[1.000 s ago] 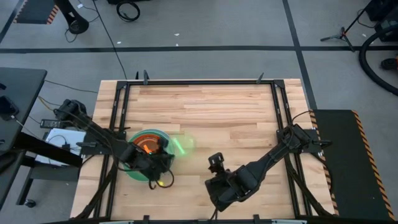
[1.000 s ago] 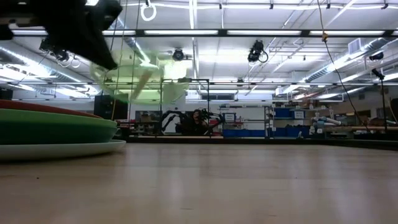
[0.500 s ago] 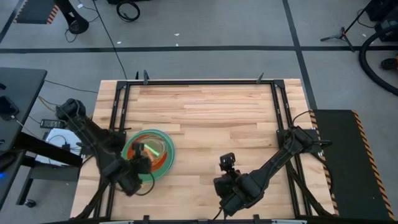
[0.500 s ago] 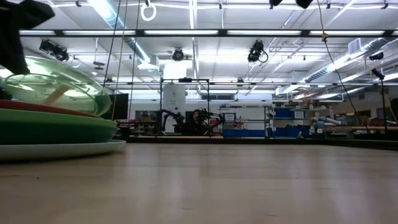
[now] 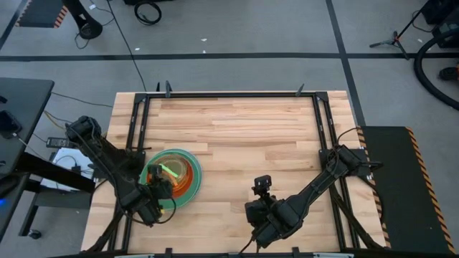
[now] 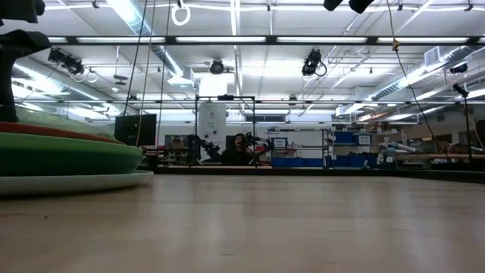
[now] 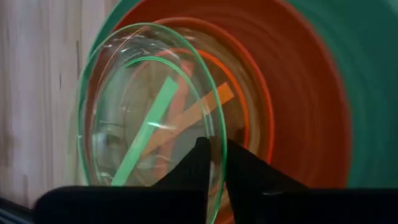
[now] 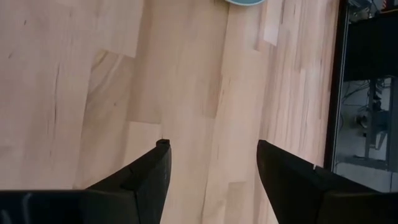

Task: Stack plastic plates
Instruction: Stack the light green plate on top of the light orange plate, then return to Home Position

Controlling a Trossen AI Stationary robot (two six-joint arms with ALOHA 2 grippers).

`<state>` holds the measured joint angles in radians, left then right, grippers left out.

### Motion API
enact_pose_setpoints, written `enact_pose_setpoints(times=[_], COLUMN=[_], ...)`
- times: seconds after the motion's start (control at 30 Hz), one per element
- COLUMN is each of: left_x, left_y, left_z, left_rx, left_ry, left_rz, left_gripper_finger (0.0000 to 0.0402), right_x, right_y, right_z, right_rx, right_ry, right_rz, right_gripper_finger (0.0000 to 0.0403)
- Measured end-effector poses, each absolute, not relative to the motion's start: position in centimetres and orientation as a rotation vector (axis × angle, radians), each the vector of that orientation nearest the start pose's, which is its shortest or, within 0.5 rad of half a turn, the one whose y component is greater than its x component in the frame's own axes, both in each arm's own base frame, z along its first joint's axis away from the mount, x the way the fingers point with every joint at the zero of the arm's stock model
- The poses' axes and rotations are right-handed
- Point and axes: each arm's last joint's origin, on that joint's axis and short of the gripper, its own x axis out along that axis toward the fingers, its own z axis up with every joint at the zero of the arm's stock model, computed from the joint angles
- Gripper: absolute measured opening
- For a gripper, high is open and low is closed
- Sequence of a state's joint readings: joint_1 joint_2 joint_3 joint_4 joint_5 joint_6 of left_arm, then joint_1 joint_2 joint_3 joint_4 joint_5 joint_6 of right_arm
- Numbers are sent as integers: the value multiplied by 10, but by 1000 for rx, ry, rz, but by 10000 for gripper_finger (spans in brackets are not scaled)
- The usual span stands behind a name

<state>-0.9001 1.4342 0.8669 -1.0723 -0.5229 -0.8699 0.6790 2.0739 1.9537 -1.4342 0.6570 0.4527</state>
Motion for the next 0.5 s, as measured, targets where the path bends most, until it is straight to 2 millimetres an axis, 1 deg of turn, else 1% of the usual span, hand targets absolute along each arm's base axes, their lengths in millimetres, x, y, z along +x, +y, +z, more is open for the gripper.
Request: enact_pose_setpoints(times=[0.27,0.4,0.5], left_x=[152,155,152], left_y=[-169,-174,-171], left_z=[207,223,238], left_rx=[280,263,237], left_ry=[1172,1167,1156], left_rz=[205,159,138], left_gripper_finger=[134,175,193], right_x=[323,326,328], right_y=[235,231,228], right_z=[274,274,274], right_rx=[-590,-629,-642], right_ry=[1166,1179,1183], right_rz=[-238,-218,-215], right_gripper_finger=[242,242,242])
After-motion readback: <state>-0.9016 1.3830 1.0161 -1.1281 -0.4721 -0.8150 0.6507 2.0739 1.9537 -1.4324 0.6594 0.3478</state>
